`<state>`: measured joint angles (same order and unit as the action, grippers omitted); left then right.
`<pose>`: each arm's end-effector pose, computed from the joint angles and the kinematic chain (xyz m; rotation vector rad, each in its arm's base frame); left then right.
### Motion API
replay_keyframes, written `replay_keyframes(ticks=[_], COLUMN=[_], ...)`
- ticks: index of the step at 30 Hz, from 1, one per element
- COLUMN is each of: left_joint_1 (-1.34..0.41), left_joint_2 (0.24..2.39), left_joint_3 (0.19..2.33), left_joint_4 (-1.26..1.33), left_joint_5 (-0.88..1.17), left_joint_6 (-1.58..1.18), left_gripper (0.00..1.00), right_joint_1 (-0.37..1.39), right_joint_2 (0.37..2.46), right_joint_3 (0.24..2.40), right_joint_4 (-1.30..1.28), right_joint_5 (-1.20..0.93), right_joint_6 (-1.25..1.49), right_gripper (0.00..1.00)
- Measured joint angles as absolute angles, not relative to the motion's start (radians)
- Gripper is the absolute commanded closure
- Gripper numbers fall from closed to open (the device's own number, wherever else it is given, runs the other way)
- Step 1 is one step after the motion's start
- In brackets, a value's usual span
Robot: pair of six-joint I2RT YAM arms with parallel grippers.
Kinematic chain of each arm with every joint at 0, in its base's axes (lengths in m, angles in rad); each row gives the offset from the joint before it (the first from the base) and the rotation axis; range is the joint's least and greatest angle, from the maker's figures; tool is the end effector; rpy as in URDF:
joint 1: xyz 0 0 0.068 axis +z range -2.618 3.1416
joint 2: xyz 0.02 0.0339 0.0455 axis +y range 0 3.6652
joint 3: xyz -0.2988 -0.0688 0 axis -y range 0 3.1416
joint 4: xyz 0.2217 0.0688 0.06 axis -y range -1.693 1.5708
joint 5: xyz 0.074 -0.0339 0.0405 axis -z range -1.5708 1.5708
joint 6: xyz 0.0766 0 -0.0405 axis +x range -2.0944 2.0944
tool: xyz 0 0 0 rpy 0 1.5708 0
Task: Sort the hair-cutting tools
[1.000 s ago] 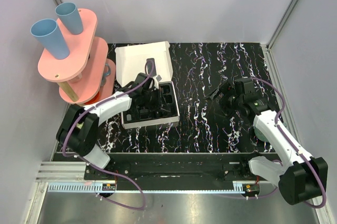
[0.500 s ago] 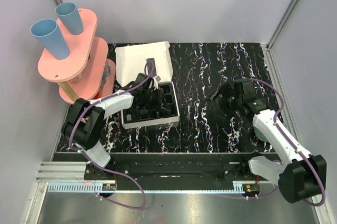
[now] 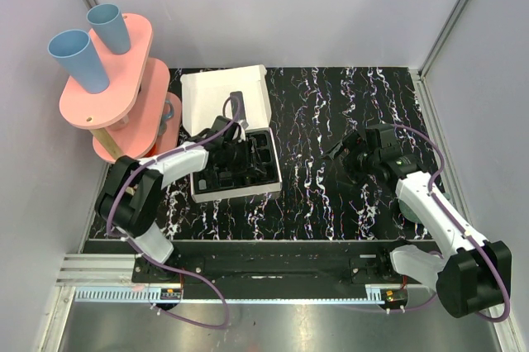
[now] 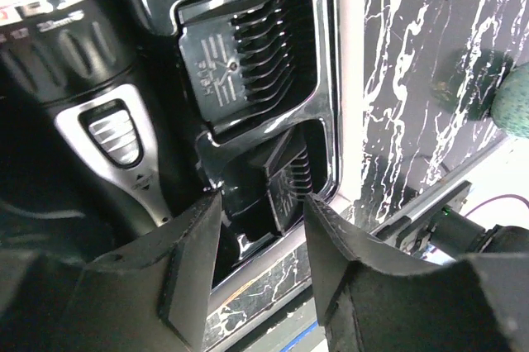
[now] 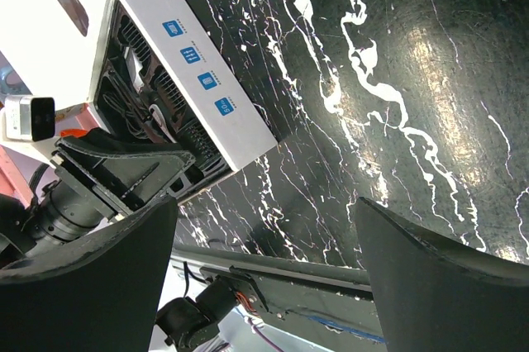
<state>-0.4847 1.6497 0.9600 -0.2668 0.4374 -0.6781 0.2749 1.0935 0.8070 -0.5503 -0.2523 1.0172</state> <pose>0.2817 -0.1850 0.1994 -0.0712 2.7046 -0.9714 0.1985 0.0758 0.2638 0.8153 2.4403 0.8550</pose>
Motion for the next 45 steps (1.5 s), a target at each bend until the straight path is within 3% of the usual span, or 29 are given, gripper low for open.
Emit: replay_keyframes(ticks=[1,4,12,32,45], left_joint_1=[-0.485,-0.484,-0.484,-0.568,-0.607], left_joint_2=[1.642,1.610,1.582,1.481,1.562], left_joint_3=[0.960,0.960,0.960,0.973,1.000], left_joint_4=[-0.277,-0.306,-0.314,-0.314,-0.310], left_joint_5=[0.421,0.381,0.346,0.247,0.193], left_joint_6=[-0.675,-0.668,-0.660,-0.659,-0.657], left_gripper=[0.63,0.74,0.82,0.79,0.83], right_joint_1=[0.275,0.275,0.275,0.275,0.275], right_joint_2=[1.093,1.093,1.093,1.111,1.110], right_joint_3=[0.805,0.801,0.792,0.789,0.762], right_joint_4=[-0.550,-0.547,-0.543,-0.541,-0.525], right_joint_5=[-0.252,-0.252,-0.253,-0.254,-0.255], right_joint_6=[1.017,1.017,1.017,1.017,1.018], right_gripper=[0.05,0.05,0.06,0.07,0.07])
